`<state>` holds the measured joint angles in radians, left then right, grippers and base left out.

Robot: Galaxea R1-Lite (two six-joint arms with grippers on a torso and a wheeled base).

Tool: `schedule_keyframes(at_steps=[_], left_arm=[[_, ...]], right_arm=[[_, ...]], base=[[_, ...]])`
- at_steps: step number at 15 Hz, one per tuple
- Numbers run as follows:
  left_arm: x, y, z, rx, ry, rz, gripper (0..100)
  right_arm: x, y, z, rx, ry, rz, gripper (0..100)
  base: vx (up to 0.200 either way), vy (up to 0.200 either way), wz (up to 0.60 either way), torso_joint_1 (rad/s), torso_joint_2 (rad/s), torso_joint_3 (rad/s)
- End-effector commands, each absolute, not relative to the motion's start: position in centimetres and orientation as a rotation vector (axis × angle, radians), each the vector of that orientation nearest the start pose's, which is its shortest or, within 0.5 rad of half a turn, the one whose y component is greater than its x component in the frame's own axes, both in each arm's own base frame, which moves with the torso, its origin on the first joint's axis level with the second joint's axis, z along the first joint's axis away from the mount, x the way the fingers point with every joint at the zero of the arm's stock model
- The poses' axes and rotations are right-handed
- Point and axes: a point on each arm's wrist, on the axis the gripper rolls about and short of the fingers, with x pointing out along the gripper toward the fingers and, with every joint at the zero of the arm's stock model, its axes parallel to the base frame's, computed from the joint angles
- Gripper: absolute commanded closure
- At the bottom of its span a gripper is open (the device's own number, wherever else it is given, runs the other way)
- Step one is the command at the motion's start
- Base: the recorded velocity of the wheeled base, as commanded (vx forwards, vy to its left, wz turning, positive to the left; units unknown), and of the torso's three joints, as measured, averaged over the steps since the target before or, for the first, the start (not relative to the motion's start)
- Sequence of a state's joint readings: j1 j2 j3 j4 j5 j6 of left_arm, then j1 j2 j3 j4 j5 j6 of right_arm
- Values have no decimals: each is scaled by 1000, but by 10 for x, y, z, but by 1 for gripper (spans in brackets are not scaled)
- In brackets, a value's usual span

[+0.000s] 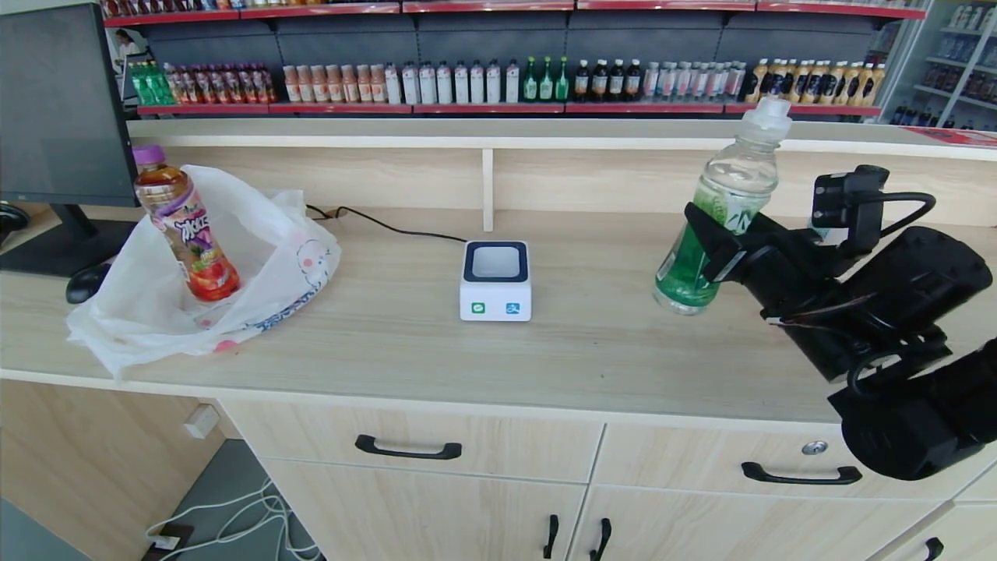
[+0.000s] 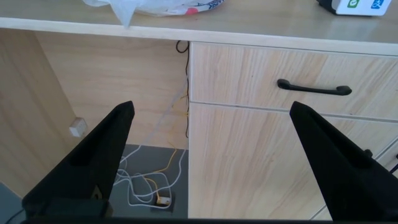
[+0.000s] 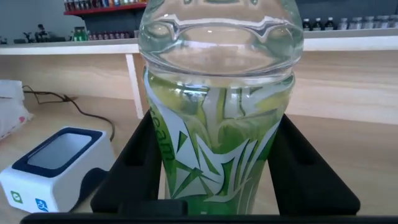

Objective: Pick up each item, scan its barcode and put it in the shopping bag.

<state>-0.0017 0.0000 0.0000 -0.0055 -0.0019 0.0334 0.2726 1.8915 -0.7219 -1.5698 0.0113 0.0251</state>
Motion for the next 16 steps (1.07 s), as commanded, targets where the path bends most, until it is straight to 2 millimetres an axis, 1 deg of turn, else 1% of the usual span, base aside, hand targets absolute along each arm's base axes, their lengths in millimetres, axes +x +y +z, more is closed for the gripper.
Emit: schedule_keyframes(at_steps=[1,2,4,5,6,7,8,9,11,12,13,14,16], left_arm=[[-23,0,75,15,3,-5,0],[-23,0,75,15,3,-5,0],[-23,0,75,15,3,-5,0],[-23,0,75,15,3,-5,0],[-23,0,75,15,3,-5,0],[-23,0,76,15,1,-5,0],[-23,0,75,15,3,-5,0],[-23,0,75,15,3,-5,0],[-23,0,75,15,3,-5,0],[-23,0,75,15,3,-5,0],[-23,0,75,15,3,-5,0],[-23,0,75,15,3,-5,0],[-23,0,75,15,3,-5,0]], right_arm=[[281,93,205,91,-405,334,100],[268,93,206,95,-400,345,100],[236,94,208,105,-390,394,100],[219,98,207,115,-383,437,100],[206,103,207,125,-381,480,100],[182,116,207,148,-373,585,100],[178,117,206,150,-371,599,100],[162,120,202,155,-351,671,100],[156,119,197,185,-317,745,100],[150,118,194,252,-272,830,100],[149,118,195,329,-238,893,100],[150,117,198,401,-214,921,100],[152,124,207,579,-153,1005,100]], base=[[0,0,0,0,0,0],[0,0,0,0,0,0],[0,0,0,0,0,0],[0,0,0,0,0,0],[0,0,0,0,0,0],[0,0,0,0,0,0],[0,0,0,0,0,0],[0,0,0,0,0,0],[0,0,0,0,0,0],[0,0,0,0,0,0],[0,0,0,0,0,0],[0,0,0,0,0,0],[0,0,0,0,0,0]])
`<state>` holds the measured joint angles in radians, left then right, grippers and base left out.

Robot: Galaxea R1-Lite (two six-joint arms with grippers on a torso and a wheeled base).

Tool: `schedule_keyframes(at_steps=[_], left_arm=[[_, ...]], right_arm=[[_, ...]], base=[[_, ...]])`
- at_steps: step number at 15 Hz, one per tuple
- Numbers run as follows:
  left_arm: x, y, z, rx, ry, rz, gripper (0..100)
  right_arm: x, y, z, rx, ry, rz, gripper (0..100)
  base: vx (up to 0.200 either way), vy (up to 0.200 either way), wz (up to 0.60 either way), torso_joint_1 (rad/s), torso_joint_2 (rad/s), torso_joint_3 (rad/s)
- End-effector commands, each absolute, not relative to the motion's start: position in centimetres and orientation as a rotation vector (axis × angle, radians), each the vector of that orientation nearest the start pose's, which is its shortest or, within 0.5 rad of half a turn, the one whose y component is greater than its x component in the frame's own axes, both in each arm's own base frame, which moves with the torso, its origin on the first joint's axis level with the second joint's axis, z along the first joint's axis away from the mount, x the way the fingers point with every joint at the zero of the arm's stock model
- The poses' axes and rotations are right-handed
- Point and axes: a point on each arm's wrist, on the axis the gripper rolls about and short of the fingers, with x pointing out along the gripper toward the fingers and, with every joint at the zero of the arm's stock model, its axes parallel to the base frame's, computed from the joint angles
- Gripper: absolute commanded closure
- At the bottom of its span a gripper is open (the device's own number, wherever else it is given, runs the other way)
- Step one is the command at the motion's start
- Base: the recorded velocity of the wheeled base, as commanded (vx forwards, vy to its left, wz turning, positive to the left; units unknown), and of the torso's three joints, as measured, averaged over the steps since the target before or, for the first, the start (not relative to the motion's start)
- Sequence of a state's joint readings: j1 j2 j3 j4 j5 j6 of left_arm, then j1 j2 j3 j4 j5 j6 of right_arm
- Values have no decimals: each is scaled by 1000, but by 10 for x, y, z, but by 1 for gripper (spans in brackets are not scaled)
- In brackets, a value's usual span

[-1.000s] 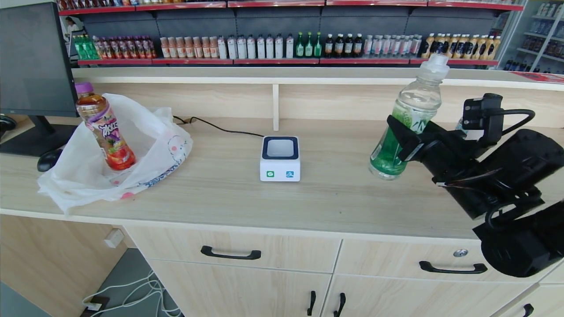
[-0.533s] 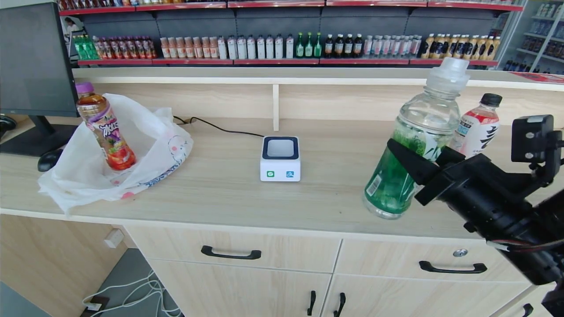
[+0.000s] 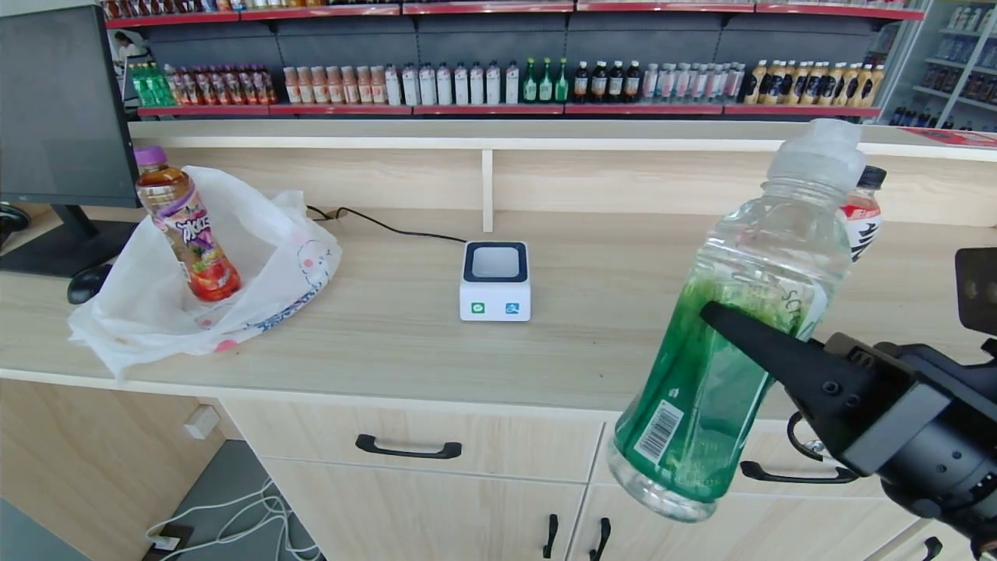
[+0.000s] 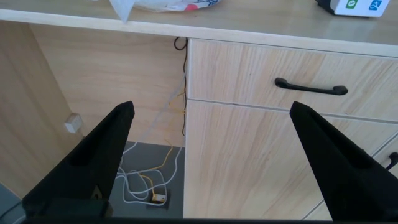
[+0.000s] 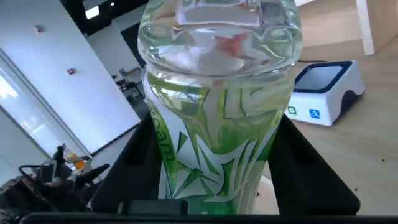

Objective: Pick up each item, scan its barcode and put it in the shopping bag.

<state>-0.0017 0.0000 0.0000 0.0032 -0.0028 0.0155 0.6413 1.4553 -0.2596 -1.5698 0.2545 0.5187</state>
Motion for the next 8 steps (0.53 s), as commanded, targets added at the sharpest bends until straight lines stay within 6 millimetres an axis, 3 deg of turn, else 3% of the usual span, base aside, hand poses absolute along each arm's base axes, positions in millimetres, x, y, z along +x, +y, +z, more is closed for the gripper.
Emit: schedule_keyframes(at_steps=[1,4,8], left_arm=[[-23,0,75,15,3,-5,0],[-23,0,76,15,1,-5,0],[-23,0,75,15,3,-5,0]], right_arm=[[151,127,210,661,-117,1038,100],[154,139,221,818,-46,1135,100],[154,158,221,904,41,1204,100]], base=[[0,0,0,0,0,0],[0,0,0,0,0,0],[0,0,0,0,0,0]])
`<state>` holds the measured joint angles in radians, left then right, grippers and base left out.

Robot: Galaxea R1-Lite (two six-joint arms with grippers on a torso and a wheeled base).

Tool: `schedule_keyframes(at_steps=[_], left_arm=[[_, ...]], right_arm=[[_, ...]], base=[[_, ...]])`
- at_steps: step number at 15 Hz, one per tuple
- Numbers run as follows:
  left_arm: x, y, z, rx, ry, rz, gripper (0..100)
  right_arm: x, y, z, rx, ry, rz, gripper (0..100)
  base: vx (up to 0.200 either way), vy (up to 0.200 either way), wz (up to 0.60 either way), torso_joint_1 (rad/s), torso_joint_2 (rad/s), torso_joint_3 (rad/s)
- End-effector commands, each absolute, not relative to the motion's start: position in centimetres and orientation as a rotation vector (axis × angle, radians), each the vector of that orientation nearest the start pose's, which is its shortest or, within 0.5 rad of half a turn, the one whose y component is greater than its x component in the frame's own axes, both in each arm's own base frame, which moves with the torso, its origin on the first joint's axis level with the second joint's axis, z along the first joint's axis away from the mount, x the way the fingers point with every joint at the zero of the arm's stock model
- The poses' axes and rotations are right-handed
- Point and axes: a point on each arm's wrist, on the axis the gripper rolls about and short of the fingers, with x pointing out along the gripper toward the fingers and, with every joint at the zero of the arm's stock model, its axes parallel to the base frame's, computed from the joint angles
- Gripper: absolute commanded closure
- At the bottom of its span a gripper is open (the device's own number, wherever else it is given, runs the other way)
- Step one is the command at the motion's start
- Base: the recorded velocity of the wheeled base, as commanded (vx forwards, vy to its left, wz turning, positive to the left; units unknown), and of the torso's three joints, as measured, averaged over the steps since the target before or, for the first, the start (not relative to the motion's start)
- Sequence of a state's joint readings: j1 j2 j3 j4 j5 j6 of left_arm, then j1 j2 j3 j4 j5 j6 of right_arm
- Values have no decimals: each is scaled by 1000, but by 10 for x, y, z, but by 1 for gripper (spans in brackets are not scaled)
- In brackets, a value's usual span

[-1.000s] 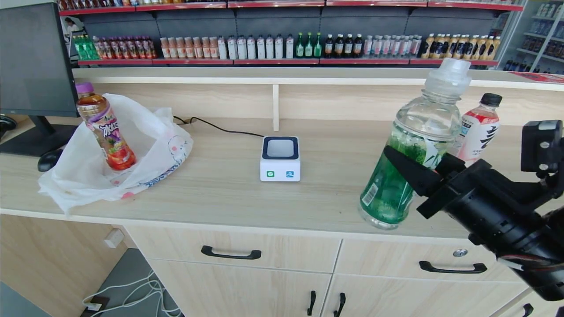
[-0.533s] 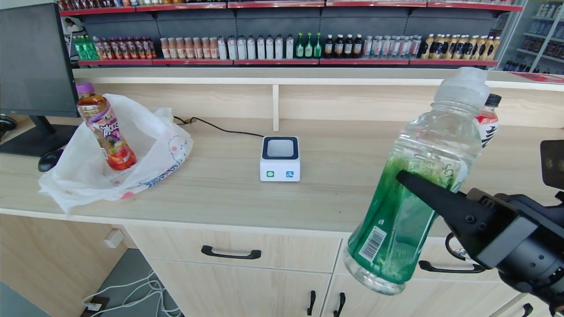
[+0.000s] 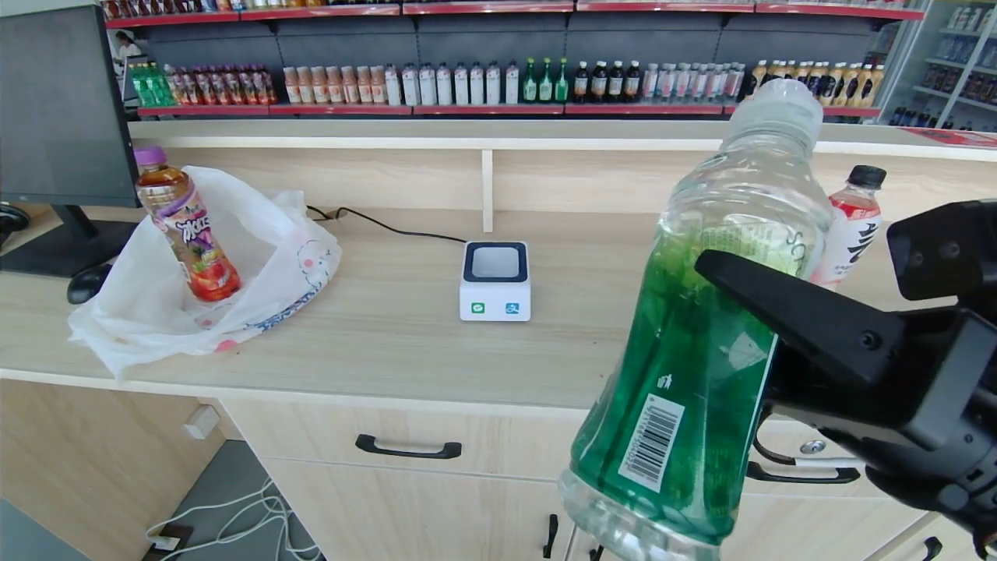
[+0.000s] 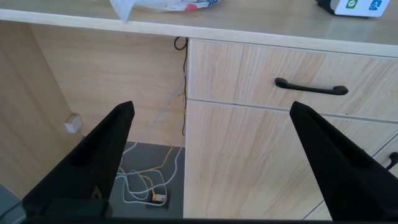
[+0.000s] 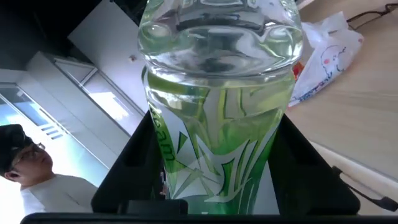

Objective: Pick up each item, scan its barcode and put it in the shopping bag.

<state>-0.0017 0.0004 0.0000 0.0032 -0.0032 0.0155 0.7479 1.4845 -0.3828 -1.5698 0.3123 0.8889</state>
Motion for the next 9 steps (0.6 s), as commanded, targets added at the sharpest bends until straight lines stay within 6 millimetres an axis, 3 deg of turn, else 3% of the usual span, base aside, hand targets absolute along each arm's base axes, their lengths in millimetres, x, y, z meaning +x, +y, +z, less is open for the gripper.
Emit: schedule_keyframes(at_steps=[1,9], left_arm=[[-23,0,75,15,3,-5,0],[-23,0,75,15,3,-5,0]], right_arm=[[157,161,222,911,43,1207,100],[147,173,247,1040,50,1327,100]], base=[[0,0,0,0,0,0],[0,0,0,0,0,0]])
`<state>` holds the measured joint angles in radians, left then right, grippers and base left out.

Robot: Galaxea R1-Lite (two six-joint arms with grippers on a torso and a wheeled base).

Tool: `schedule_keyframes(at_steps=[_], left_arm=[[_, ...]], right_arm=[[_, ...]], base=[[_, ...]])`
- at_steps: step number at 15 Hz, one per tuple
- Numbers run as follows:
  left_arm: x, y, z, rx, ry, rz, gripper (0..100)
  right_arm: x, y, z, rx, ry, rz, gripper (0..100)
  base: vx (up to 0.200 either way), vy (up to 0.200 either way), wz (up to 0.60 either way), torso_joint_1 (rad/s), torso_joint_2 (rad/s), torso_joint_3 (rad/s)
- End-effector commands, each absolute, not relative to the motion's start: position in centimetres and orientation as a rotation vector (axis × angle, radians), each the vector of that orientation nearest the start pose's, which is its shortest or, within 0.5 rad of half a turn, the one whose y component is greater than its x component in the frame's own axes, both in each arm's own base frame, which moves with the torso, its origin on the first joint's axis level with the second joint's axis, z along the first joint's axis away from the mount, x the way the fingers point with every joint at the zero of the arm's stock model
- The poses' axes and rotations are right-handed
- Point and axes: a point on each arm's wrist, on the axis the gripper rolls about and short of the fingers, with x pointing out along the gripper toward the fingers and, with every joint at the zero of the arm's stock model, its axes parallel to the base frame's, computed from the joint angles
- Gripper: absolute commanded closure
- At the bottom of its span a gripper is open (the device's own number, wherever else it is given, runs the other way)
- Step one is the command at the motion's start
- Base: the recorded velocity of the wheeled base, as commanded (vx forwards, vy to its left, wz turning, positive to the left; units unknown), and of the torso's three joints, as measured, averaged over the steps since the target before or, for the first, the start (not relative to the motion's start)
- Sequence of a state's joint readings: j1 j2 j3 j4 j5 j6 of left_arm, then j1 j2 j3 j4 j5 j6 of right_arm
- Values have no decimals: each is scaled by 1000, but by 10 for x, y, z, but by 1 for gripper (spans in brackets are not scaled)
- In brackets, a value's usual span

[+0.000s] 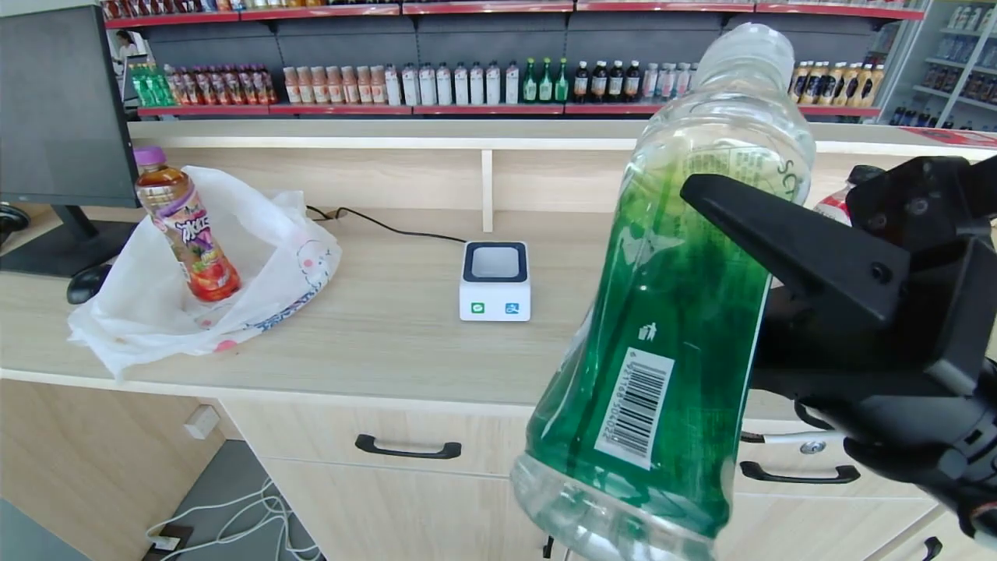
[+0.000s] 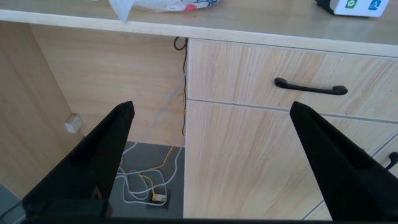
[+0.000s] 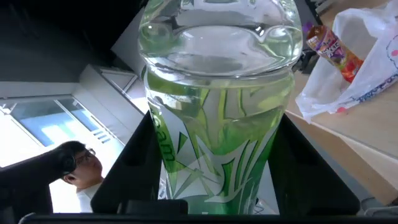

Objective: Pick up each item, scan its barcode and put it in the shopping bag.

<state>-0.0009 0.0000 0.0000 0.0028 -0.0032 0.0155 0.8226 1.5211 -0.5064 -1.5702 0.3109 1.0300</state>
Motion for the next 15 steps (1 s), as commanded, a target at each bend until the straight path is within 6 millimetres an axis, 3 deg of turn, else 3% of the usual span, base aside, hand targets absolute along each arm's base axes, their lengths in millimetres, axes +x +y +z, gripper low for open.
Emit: schedule_keyframes(at_steps=[1,13,15], left_arm=[[-23,0,75,15,3,-5,0],[-23,0,75,15,3,-5,0],[-23,0,75,15,3,-5,0]], right_arm=[[137,173,248,1044,64,1358,100],[126,172,251,1051,65,1398,100],[125,170,245,1000,55,1380,100]], base=[[0,0,0,0,0,0],[0,0,0,0,0,0],[0,0,0,0,0,0]])
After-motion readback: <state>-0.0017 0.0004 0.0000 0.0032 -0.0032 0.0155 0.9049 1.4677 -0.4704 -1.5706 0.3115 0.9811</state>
